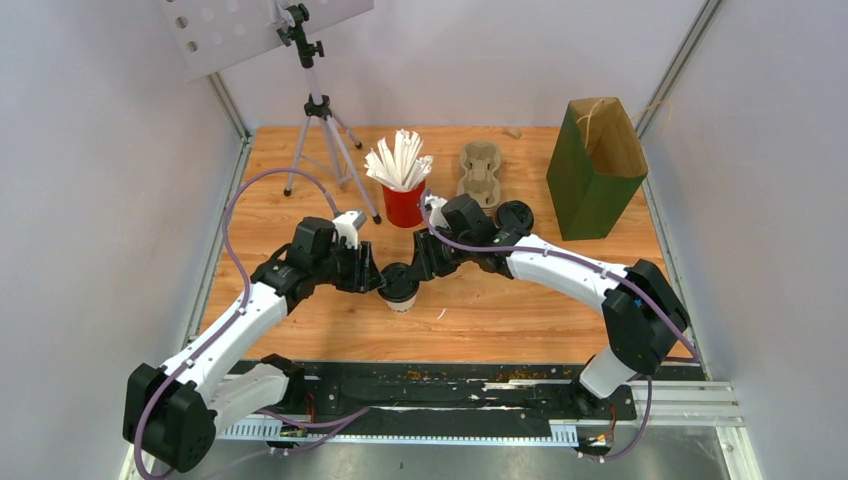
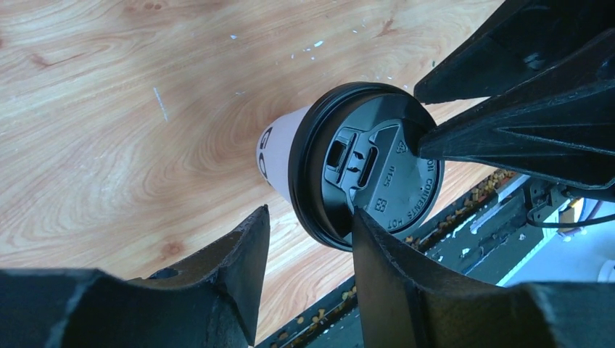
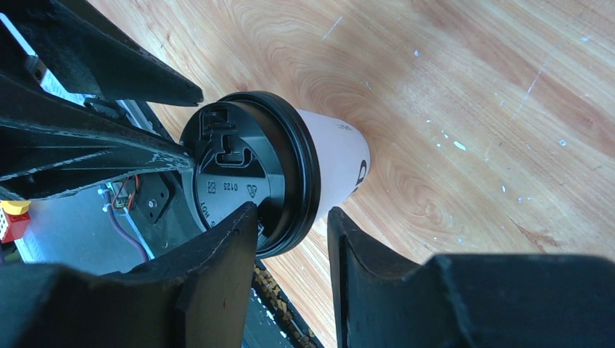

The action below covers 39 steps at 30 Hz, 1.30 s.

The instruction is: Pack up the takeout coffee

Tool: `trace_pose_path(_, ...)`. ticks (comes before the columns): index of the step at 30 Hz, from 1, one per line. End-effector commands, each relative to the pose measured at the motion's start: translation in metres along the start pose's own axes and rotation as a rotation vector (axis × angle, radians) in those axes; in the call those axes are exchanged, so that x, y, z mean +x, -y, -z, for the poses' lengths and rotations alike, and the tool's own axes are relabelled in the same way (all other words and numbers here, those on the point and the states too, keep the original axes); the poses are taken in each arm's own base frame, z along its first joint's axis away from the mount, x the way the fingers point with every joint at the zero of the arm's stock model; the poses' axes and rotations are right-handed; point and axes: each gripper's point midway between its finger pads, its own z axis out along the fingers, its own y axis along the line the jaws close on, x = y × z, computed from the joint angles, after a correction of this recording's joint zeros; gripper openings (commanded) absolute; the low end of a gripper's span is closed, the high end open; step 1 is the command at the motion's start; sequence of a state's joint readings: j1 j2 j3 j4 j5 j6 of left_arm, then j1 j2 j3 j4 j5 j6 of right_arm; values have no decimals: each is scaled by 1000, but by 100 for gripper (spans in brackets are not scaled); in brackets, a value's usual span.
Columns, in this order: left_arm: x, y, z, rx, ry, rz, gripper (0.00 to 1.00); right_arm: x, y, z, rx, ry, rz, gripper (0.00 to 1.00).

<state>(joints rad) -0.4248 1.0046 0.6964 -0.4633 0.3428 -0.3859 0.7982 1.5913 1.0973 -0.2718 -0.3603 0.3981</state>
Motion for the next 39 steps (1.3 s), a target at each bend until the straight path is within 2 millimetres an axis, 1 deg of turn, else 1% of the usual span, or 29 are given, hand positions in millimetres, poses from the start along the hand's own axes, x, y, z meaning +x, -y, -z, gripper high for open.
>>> trace_pose_path(1,11,-6,-6,-3,-31,1,52,-20,-13,1,-41,48,37,39)
trace_pose_path(5,12,-7,-7,-5,-45,-6,51,-23,-13,5,-31,61,35,36)
trace_pose_path(12,17,-4,-10,25,-75,-9,50,-35,-25,19,-53,106,39,33)
trace_pose_path(18,15,-1,-12,40,-74,-5,49,-35,-23,18,-40,95,42,31)
trace_pose_path(28,17,-2,-15,44,-85,-8,48,-25,-21,8,-54,51,31,24)
trace_pose_path(32,17,-2,-16,42,-87,-6,48,-20,-16,5,-44,37,25,23)
trace_pose_path(39,19,-4,-18,36,-98,-3,47,-3,-4,-1,-11,-14,11,20)
